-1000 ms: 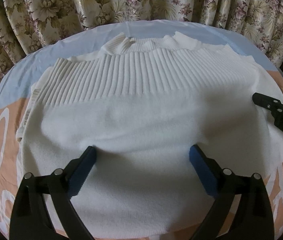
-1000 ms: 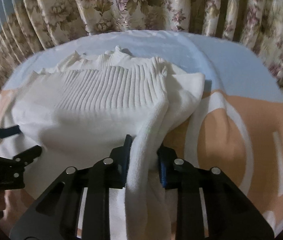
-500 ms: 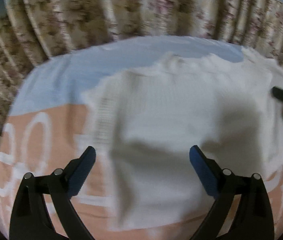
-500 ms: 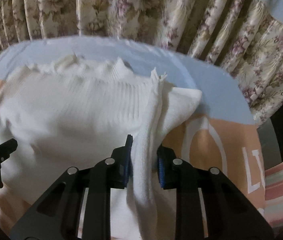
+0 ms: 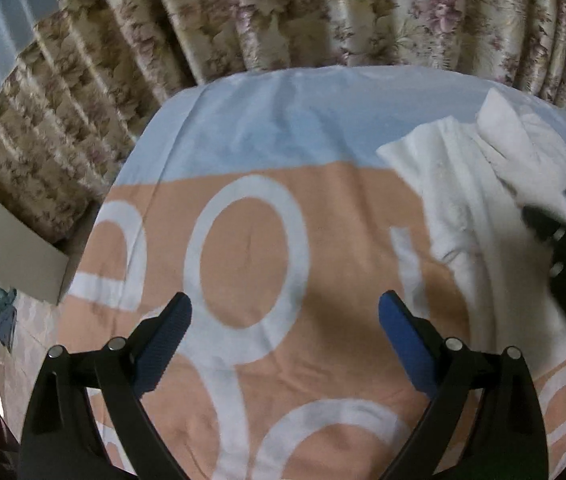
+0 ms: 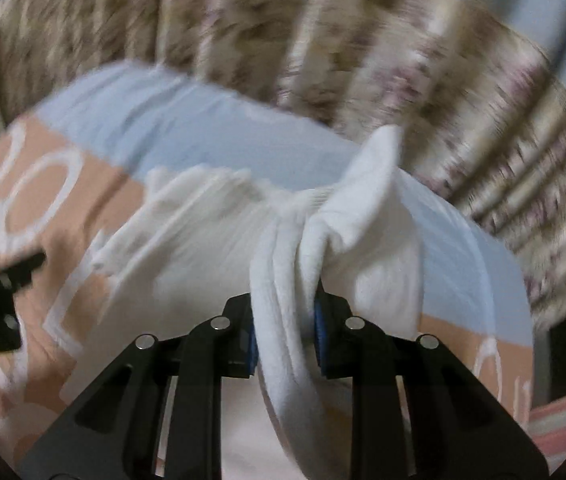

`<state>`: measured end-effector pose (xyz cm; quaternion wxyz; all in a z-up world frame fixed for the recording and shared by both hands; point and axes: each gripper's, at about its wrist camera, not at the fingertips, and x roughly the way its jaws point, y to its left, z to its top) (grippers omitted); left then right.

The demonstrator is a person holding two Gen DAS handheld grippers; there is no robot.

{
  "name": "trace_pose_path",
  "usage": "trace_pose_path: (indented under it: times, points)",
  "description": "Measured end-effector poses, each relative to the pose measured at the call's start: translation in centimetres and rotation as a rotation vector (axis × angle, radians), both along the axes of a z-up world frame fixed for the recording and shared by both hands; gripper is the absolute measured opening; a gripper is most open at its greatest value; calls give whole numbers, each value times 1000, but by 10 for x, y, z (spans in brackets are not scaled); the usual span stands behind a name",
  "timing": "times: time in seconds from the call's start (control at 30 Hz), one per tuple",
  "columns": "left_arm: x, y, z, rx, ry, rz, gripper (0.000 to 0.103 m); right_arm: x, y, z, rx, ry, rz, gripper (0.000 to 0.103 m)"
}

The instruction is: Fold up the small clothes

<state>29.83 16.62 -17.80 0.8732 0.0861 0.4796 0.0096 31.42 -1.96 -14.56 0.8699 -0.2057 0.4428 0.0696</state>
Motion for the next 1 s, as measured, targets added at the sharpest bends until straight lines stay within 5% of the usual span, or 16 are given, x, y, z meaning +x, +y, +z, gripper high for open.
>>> trace_pose_path:
  times: [0.23,0.33,0.5,0.73,1.0]
  points:
    - [-10,6,1,-25,-7,-12,95,-6,33,-26,-36,71,81,28]
    - [-11,-3,14,-37,-27,-29,95,-14,20,-2,137,131,135,46]
    - [-9,-28,39,-131,-47,-83,95,-36,-50,49,305,83,121,64]
    - [4,-104,48,-225,-6,-219,95,-22,-154,45,429,79,-110,63]
    - [39,-162,17,-171,59,-295,94,-24,-173,13,468,131,-145,61]
